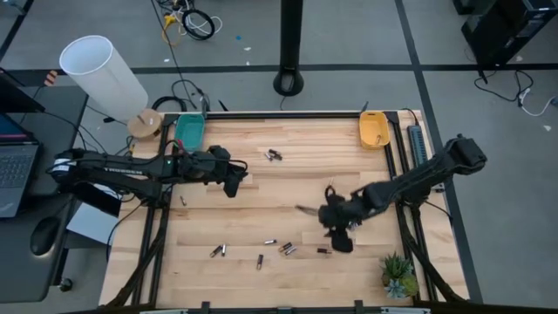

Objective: Sort batteries
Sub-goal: Put the black battery into the blue bin

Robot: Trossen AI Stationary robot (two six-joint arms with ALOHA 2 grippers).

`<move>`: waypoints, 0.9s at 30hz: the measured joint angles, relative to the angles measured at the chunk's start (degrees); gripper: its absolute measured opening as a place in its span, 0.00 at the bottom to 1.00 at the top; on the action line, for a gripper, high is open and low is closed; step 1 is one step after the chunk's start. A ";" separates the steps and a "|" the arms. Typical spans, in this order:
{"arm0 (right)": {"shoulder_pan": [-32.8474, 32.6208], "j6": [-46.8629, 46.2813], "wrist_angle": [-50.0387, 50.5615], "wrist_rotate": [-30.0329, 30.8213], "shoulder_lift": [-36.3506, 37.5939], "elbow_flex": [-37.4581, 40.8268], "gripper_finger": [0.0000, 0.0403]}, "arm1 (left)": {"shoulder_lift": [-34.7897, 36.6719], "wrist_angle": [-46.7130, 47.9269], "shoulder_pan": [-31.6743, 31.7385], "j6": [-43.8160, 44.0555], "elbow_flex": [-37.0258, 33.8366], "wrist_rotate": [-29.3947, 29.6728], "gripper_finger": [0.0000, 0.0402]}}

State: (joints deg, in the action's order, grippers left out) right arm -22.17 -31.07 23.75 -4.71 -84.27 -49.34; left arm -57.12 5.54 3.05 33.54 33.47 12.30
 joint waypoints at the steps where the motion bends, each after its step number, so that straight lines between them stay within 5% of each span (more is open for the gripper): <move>1: -1.28 -1.95 -2.11 0.25 -1.10 -0.05 0.40 | -0.05 -0.24 0.00 -0.26 0.00 -0.17 0.34; 12: -10.56 -9.74 -3.48 14.13 -12.94 -6.78 0.40 | -0.24 -0.06 0.00 -0.55 0.02 -3.82 0.34; 19: -13.96 -15.65 -5.99 28.33 -14.07 -5.43 0.40 | -0.26 -0.05 0.00 -0.55 0.01 -4.80 0.34; 27: -17.14 -17.38 -14.00 28.84 -14.07 -0.32 0.40 | -0.26 -1.54 0.00 -0.09 0.02 -4.91 0.34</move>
State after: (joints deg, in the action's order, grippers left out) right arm -39.31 -48.45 9.75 24.13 -98.35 -49.66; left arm -57.38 4.00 3.05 33.45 33.50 7.39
